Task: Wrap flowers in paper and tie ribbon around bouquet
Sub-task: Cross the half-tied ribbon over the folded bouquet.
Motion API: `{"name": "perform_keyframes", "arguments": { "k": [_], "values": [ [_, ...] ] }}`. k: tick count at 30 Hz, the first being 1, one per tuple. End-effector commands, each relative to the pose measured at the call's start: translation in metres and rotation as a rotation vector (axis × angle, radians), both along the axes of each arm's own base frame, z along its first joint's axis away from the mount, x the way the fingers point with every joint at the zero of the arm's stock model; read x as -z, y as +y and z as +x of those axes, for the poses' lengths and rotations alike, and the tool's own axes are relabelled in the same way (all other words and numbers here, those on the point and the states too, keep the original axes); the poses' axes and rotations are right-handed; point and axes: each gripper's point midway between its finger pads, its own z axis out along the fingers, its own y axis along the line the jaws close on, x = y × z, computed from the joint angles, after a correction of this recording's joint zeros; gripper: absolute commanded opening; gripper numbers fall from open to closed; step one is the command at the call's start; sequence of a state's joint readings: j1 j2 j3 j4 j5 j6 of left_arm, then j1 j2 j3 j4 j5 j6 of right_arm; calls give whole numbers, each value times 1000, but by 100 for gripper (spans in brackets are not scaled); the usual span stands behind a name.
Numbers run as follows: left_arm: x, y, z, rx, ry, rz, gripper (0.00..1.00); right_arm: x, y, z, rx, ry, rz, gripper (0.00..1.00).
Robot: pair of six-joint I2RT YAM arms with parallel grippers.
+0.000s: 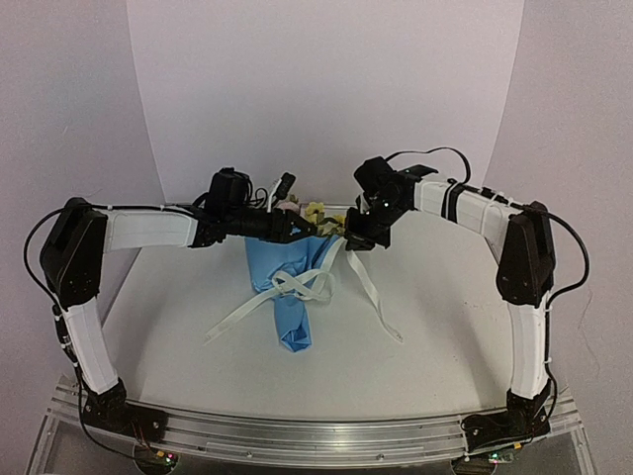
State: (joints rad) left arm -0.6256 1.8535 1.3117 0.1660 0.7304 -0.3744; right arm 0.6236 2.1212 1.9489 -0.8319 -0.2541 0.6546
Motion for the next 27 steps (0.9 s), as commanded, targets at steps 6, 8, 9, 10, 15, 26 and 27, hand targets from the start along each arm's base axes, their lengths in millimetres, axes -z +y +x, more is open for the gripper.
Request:
{"name": "perform_keyframes", "arguments": {
  "k": [6, 8, 9, 10, 15, 26, 27],
  "values": [
    [-13, 40, 26, -82, 187, -44, 60, -59, 43, -28, -50, -135, 46, 0],
    [-8, 44, 27, -74, 235, -36, 62, -62, 52, -37, -84, -163, 29, 0],
    [-7, 46, 27, -68, 257, -37, 63, -63, 55, -41, -98, -174, 22, 0],
    [-5, 47, 26, -52, 284, -42, 64, -63, 58, -45, -109, -179, 16, 0],
    [12, 44, 14, 38, 461, -69, 66, -63, 75, -60, -180, -215, -3, 0],
    [30, 18, 2, 135, 617, -99, 74, -53, 103, -89, -315, -221, -8, 0],
    [34, 16, 2, 139, 632, -96, 74, -53, 103, -90, -320, -225, -13, 0]
  ]
}}
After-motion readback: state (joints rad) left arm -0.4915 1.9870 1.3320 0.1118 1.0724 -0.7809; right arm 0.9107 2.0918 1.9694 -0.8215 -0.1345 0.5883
